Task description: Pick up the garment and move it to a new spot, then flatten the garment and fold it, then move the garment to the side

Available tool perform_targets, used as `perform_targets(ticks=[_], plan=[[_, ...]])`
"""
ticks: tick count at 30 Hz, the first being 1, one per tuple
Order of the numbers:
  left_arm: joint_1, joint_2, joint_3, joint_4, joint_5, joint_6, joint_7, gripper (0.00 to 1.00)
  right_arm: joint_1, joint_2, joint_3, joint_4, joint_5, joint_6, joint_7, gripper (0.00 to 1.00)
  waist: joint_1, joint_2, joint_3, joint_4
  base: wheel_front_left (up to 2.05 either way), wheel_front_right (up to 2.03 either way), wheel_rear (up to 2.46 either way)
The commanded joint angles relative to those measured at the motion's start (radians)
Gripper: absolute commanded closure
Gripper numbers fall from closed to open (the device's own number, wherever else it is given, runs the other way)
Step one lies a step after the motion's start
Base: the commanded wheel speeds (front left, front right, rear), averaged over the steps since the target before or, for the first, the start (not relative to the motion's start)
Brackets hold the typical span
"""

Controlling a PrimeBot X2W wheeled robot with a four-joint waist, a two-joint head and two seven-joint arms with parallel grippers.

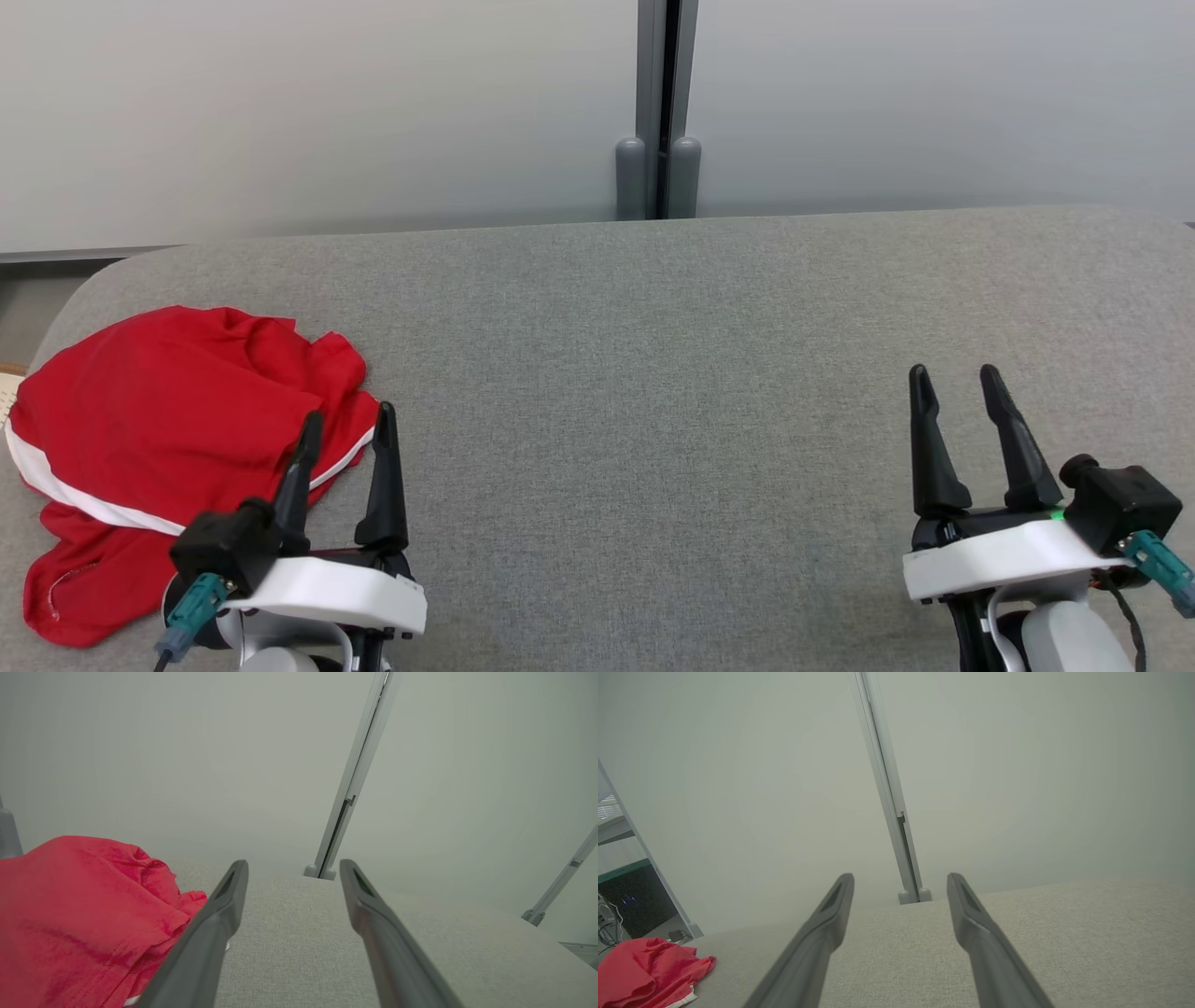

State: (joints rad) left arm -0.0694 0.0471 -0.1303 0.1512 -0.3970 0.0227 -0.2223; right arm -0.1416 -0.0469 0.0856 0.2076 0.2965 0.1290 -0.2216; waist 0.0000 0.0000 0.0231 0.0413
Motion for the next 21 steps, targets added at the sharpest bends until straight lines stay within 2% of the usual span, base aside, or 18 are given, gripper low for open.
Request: perform_targets(ticks=[1,11,21], plan=[[-0.004,0.004,-0.004,0.008,0.015,-0.006,-0.008,0.0,-0.002,-0.005,0.007,0.006,-0.007,0.003,-0.01,0.0,0.0,0.0,0.0,0.0,0.0,0.0,0.0],[-0.015,0.005,-0.054,0.134,0.076,-0.016,-0.027,0.0,-0.022,-0.005,0.015,0.09,-0.011,0.003,-0.029,0.0,0.0,0.0,-0.007,0.004,0.0,0.0,0.0],[-0.025,0.005,-0.067,0.149,0.127,0.004,-0.045,0.0,-0.033,-0.006,0.033,0.116,-0.071,0.003,-0.048,0.0,0.0,0.0,-0.009,0.005,0.0,0.0,0.0]])
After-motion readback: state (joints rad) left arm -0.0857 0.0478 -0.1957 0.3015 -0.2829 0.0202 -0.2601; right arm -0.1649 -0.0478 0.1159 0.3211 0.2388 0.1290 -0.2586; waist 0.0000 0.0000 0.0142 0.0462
